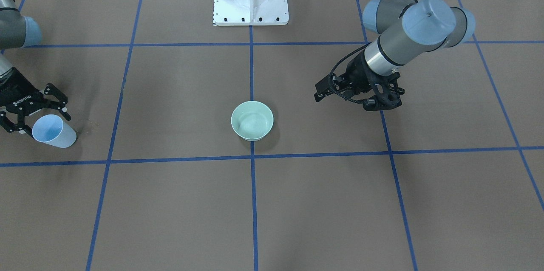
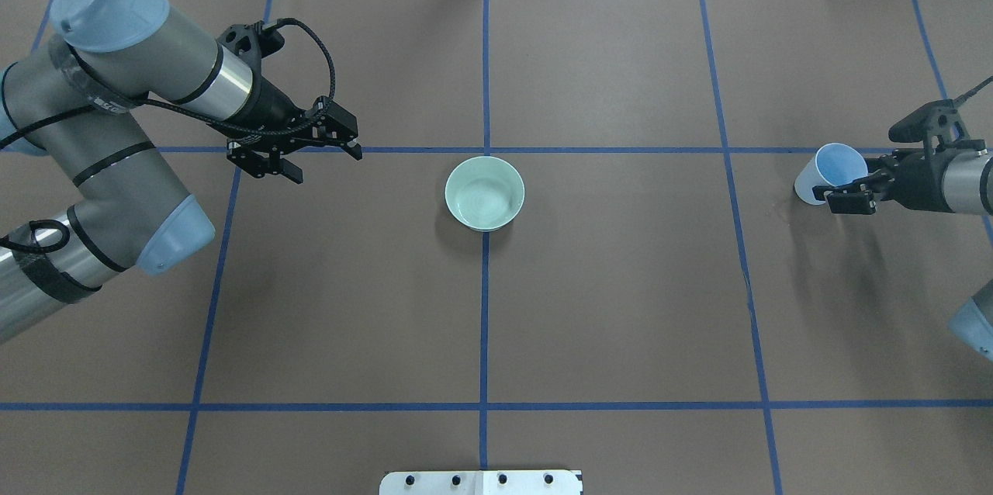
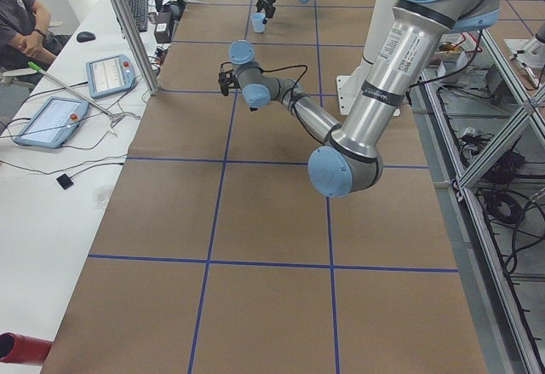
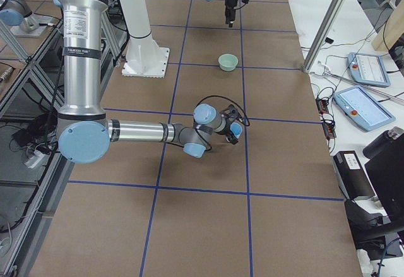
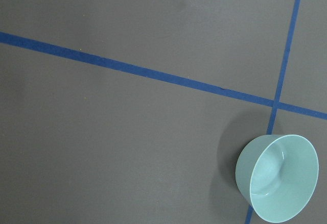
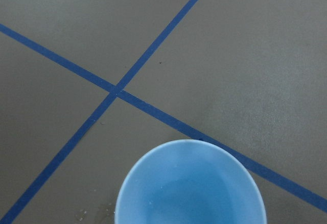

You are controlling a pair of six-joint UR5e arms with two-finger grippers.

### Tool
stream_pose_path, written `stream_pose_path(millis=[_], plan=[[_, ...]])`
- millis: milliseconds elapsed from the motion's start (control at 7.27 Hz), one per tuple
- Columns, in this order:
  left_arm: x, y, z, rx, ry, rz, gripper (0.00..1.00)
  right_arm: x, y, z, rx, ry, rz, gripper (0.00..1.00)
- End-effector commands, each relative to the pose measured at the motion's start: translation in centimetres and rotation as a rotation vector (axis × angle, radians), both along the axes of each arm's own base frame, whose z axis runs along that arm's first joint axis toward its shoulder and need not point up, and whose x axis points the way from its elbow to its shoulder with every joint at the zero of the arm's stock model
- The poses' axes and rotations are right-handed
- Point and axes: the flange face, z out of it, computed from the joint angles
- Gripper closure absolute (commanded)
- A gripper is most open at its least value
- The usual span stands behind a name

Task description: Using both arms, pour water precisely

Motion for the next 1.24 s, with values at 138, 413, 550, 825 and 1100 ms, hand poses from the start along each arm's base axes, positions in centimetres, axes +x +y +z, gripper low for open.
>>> stream_pose_path(millis=[138,413,550,825,1100], plan=[[0.0,0.01,-0.01,0.0,0.001,0.001,0.01,-0.57,-0.11,-0.27,0.003,-0.002,0.002,0.04],[0.0,0.0,0.0,0.0,0.0,0.0,0.01,-0.65,-0.18,-0.25,0.008,0.003,0.019,0.04],[0.01,-0.01,-0.1,0.001,0.001,0.0,0.01,-0.69,-0.24,-0.41,0.01,0.002,0.019,0.04],[0.01,-0.01,-0.1,0.001,0.001,0.0,0.01,-0.67,-0.27,-0.4,0.01,0.002,0.024,0.04],[0.01,-0.01,-0.1,0.001,0.001,0.0,0.01,-0.76,-0.14,-0.03,0.006,0.006,0.021,0.04]])
